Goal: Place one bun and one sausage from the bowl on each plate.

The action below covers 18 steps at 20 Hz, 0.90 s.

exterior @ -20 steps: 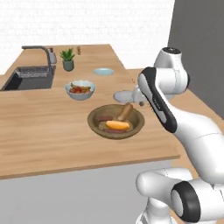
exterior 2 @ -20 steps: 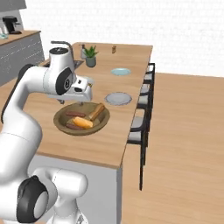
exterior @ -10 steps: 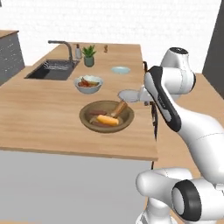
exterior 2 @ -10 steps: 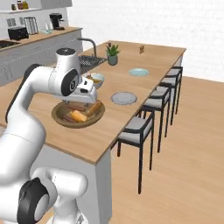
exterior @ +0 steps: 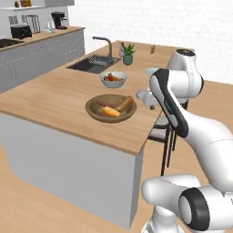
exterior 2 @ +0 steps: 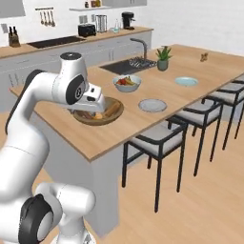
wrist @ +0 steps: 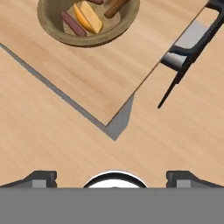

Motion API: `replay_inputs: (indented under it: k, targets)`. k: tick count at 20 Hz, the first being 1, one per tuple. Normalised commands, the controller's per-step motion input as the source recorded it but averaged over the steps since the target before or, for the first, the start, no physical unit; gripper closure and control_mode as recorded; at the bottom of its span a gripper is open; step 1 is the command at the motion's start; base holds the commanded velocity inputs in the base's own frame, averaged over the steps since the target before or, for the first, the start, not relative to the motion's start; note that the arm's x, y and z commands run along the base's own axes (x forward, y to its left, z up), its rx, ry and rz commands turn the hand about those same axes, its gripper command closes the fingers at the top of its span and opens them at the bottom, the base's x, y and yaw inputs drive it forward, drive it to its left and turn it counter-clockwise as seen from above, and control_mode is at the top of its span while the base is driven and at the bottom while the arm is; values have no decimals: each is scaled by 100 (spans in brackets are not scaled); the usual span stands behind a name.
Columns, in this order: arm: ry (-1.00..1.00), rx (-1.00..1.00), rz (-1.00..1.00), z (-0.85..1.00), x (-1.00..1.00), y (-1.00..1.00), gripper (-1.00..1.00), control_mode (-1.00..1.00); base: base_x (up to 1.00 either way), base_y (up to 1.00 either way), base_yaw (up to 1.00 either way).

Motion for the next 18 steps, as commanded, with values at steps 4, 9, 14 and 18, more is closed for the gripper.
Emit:
replay_inputs:
  k: [4, 9, 14, 18]
  targets:
    - [0, 0, 0, 0, 0, 0, -100, 100, 11, -94, 54]
    - [0, 0, 0, 0, 0, 0, -100, 100, 20, -97, 54]
    - [0, 0, 0, 0, 0, 0, -100, 100, 19, -94, 55]
    - [0, 0, 0, 0, 0, 0, -100, 100, 28, -85, 55]
